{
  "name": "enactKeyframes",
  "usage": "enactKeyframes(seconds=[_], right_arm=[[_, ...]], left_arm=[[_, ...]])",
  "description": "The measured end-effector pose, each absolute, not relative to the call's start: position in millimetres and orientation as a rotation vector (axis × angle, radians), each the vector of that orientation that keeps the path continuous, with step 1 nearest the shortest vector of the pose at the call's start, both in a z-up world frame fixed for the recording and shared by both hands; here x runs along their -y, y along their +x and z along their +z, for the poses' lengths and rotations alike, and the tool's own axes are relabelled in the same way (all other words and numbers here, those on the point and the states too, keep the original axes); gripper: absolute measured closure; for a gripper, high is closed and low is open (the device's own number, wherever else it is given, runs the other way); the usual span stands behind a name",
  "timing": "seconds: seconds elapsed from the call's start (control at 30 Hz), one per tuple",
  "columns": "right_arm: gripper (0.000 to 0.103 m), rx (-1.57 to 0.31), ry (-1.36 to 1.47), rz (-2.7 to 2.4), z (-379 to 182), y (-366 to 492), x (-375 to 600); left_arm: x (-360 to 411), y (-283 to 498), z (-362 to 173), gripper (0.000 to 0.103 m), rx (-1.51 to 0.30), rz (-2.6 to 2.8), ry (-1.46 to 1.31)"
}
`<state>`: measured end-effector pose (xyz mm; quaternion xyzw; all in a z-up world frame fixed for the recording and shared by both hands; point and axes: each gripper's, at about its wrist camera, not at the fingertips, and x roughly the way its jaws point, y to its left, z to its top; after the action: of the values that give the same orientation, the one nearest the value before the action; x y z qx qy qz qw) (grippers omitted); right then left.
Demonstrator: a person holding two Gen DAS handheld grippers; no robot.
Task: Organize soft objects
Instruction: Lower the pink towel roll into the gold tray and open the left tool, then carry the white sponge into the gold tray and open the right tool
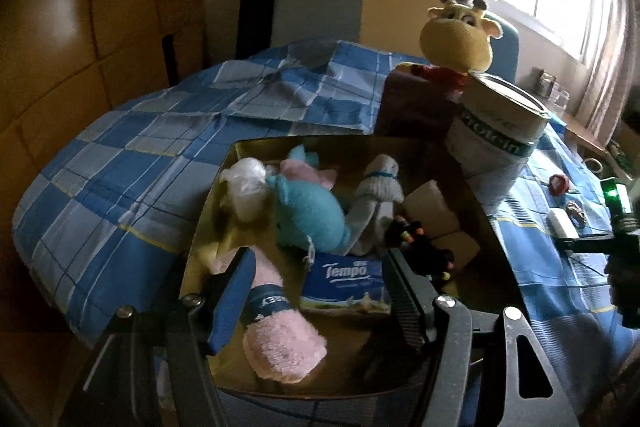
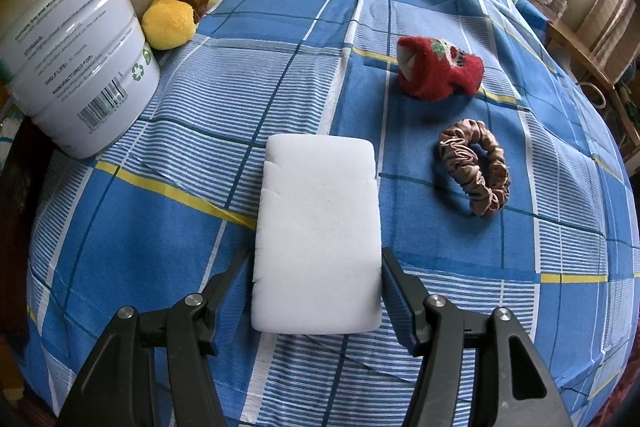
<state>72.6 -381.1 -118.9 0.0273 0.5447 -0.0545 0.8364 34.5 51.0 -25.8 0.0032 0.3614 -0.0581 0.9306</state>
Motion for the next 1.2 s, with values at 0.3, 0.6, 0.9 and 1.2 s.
enactKeyframes(seconds=[0.3,0.6,0.9,1.2], right_arm=[[0.041,-1.141,0.072,-0.144,-120,77,384],[0.041,-1.152,0.109,-0.182,-120,79,384],[0.046,-1.19,0.122,-0.227,-116,89,384],[0.047,-1.206,0.085,-0.288,-99,113,384]], left_arm=[[-42,32,-24,0.037,-0.729,-0.173,0.005],[-38,30,-25,0.037,-0.731,-0.215,-0.012],[-34,30,-25,0.037,-0.734,-0.241,-0.006],[-34,32,-30,0.037,-0.747,-0.256,-0.01]])
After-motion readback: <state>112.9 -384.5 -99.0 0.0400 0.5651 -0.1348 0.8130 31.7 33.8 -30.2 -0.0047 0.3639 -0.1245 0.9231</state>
